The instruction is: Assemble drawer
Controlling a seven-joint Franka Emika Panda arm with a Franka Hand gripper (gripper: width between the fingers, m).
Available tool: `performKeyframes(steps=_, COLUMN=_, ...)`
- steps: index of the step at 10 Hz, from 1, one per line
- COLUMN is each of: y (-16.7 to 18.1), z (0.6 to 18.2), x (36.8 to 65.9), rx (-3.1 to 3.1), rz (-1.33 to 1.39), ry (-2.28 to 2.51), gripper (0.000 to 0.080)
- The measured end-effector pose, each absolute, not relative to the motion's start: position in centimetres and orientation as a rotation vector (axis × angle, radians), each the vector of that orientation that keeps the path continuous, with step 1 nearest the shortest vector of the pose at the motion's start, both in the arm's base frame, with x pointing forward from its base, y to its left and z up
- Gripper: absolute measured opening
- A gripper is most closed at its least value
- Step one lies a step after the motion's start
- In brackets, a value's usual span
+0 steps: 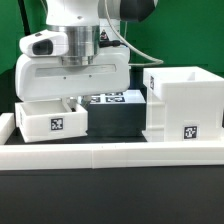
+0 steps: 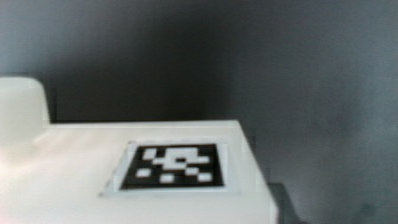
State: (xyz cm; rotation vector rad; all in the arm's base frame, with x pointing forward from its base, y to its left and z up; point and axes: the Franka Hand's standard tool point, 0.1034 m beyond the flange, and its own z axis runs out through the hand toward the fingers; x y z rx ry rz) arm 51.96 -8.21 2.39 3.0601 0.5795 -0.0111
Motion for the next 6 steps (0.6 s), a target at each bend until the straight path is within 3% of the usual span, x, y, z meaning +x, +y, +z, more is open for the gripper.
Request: performKeyframes(steps=6, y=-8.36, z=2.26, x=51.82, rx=2.895, rz=-0.040, ry=1.114, gripper=0.0042)
